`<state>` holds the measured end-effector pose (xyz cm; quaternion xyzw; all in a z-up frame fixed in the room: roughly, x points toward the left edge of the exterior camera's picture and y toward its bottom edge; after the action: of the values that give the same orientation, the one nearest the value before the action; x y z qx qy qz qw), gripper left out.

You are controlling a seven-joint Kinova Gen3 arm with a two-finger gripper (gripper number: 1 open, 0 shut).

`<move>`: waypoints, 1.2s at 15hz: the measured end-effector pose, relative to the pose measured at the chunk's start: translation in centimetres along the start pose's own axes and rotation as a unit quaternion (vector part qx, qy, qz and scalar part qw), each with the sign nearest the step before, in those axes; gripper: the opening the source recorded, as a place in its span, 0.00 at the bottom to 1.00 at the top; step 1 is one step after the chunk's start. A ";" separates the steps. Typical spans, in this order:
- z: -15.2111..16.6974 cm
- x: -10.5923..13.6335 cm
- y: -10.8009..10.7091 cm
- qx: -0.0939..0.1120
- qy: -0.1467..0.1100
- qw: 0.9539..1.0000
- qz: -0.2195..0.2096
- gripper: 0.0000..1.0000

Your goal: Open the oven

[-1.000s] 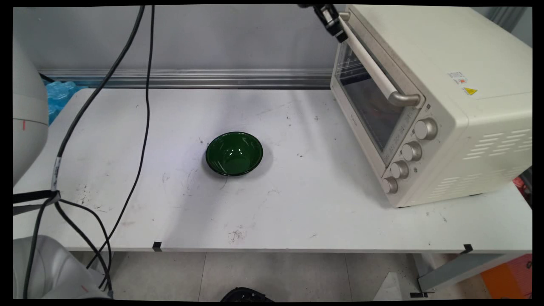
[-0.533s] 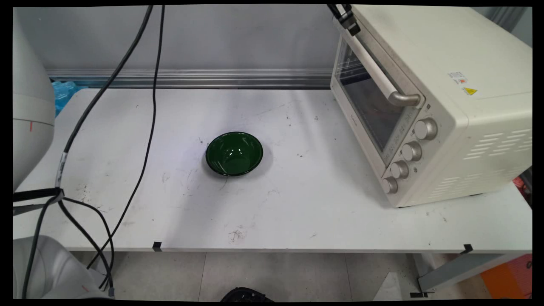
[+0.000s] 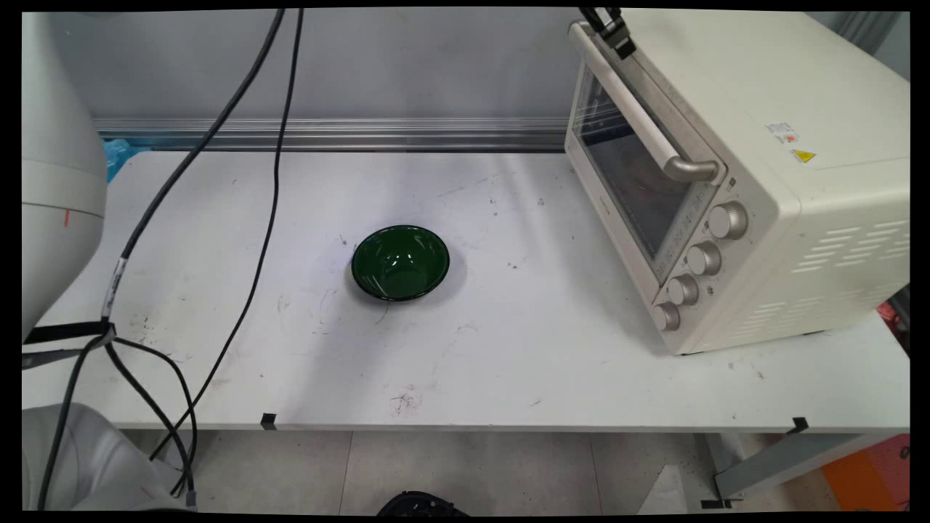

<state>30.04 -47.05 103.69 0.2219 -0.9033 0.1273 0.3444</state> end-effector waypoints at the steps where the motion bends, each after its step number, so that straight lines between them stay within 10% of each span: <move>1: 0.4 0.0 -0.1 0.000 0.002 1.000 -0.002 0.00; 18: 3.6 -1.6 -0.4 -0.008 0.007 1.000 -0.016 0.00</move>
<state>29.22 -48.24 100.02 0.2328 -0.8982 0.1156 0.3545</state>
